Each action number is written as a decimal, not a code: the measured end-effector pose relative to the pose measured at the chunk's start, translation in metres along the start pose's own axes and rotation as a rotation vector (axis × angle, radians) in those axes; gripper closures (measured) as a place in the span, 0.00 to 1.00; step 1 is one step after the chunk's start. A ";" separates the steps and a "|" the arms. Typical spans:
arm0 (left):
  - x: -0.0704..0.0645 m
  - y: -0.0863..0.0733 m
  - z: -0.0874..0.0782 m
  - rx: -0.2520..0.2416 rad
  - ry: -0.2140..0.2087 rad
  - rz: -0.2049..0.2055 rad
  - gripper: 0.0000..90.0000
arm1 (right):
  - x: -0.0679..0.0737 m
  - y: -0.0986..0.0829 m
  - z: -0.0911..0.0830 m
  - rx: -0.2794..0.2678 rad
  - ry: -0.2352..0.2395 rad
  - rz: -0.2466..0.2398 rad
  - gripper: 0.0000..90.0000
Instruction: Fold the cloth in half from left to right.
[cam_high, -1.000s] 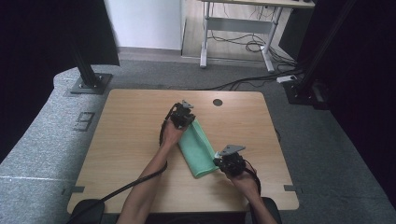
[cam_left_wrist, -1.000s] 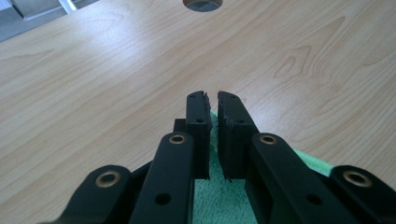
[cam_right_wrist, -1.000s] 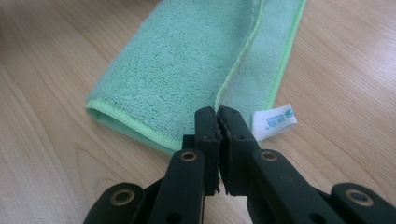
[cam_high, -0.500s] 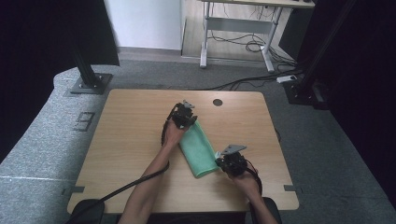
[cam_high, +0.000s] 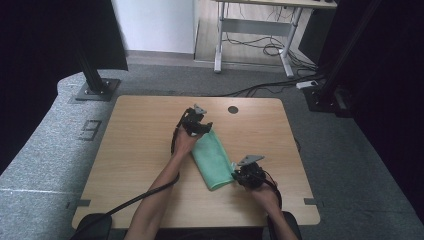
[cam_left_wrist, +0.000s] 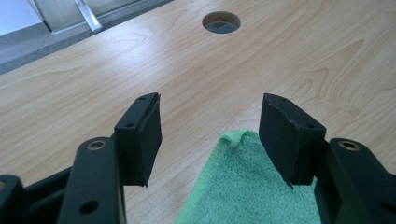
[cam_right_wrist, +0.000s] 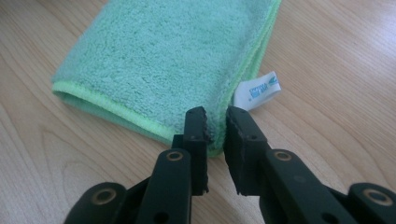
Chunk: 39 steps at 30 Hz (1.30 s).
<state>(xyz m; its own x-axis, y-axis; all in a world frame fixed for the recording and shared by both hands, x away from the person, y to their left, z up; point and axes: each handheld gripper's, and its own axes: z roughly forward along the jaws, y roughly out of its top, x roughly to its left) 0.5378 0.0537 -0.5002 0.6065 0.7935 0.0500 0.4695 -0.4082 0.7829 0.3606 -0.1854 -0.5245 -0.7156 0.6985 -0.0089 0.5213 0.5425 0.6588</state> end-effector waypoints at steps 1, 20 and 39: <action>0.000 -0.002 -0.001 0.000 -0.002 0.002 0.42 | -0.001 0.000 -0.001 -0.001 -0.005 -0.001 0.84; -0.010 -0.057 -0.036 0.063 -0.058 0.025 0.21 | -0.022 0.010 -0.003 -0.058 -0.098 0.028 0.41; -0.005 -0.094 -0.049 0.113 0.004 0.014 0.20 | -0.014 0.004 0.020 0.008 -0.044 -0.003 0.37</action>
<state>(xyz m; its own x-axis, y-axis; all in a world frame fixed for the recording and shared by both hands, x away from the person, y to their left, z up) 0.4588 0.1100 -0.5435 0.6112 0.7889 0.0636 0.5303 -0.4679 0.7070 0.3816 -0.1835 -0.5368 -0.6962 0.7165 -0.0444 0.5229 0.5484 0.6526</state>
